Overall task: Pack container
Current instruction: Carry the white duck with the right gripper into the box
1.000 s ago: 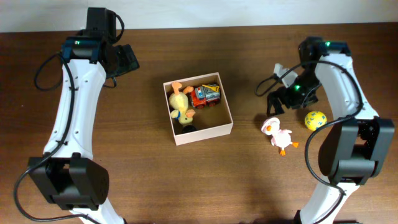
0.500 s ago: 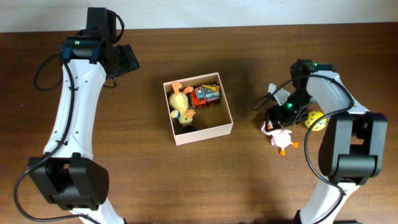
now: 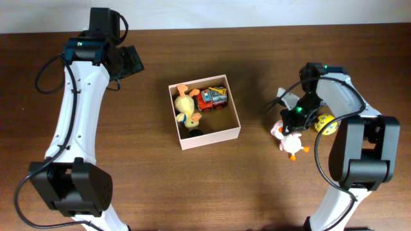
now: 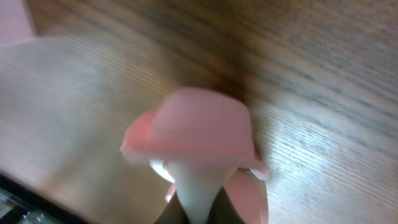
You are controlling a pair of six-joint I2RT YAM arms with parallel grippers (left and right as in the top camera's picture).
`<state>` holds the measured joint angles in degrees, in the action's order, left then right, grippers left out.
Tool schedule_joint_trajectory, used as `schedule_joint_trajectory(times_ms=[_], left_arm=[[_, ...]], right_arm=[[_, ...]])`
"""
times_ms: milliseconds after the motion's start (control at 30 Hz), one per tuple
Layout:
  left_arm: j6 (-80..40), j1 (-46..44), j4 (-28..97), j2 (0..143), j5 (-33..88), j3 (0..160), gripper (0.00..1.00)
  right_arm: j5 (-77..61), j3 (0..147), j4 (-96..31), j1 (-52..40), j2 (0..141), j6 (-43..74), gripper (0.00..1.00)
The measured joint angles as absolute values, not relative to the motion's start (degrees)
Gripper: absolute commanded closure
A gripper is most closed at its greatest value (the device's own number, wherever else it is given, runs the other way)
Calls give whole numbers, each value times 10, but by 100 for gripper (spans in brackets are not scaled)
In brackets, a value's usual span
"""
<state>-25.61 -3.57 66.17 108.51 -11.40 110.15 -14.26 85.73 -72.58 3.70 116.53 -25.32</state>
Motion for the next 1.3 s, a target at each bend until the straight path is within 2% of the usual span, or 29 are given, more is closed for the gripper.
schedule_joint_trajectory(times_ms=[300,500,833,1300], left_arm=[[-256,-36,662,1085,-114,1101,1],[-256,-36,662,1085,-114,1101,1],[-256,-36,662,1085,-114,1101,1],[-256,-36,662,1085,-114,1101,1]], right_arm=[[-143,1115,-854,-4,1167,-239,96],[-146,1247,-864,-67,1167,-238,96],[-179,1262,-806,-189,1181,-164,96],[-140,1262,-803,-240,1265,-109,96]])
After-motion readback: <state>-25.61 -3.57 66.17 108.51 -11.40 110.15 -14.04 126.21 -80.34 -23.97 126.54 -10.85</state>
